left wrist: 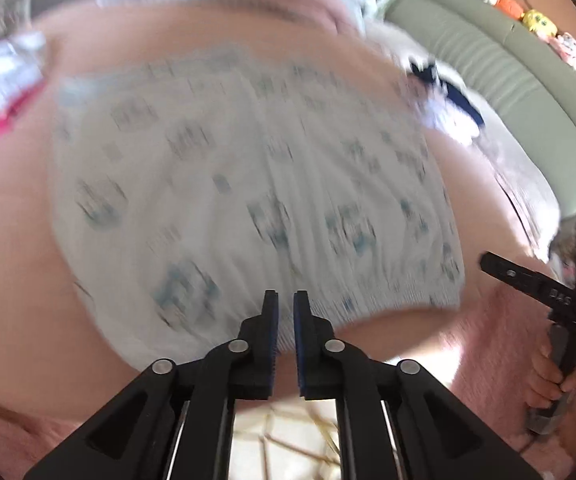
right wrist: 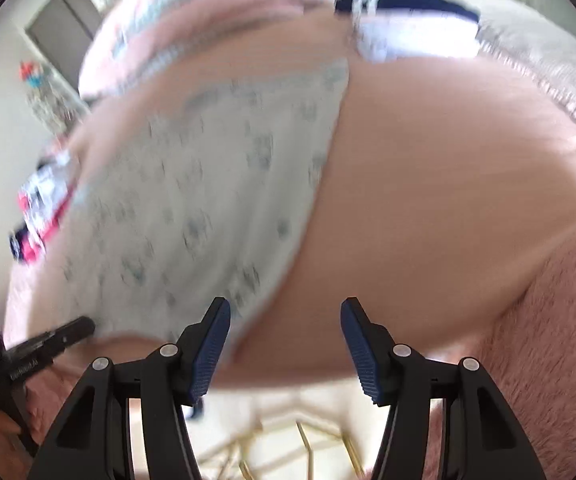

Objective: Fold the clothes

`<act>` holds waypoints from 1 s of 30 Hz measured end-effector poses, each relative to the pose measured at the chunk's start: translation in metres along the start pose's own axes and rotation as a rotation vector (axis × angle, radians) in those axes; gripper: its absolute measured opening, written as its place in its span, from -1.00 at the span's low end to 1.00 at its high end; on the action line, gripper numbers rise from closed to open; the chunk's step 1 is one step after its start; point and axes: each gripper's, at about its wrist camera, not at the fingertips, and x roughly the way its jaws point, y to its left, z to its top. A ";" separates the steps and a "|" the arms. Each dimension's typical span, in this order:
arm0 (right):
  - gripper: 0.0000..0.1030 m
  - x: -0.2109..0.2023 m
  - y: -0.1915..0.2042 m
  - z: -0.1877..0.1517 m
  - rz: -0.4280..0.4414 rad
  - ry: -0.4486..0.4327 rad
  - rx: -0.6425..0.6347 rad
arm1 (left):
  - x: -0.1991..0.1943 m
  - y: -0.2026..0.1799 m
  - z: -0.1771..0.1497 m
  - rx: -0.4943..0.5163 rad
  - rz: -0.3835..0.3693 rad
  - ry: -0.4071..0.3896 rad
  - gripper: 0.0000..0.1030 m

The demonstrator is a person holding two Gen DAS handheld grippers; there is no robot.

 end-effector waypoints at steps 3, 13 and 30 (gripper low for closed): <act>0.11 0.000 0.002 -0.001 0.006 -0.007 -0.001 | 0.008 0.012 0.008 -0.038 0.056 0.003 -0.35; 0.11 -0.018 -0.027 -0.023 0.228 0.021 0.199 | 0.003 0.032 -0.016 -0.128 0.081 0.074 -0.32; -0.67 0.008 0.019 0.019 0.364 0.084 0.176 | -0.009 0.056 -0.017 -0.225 -0.004 0.004 -0.30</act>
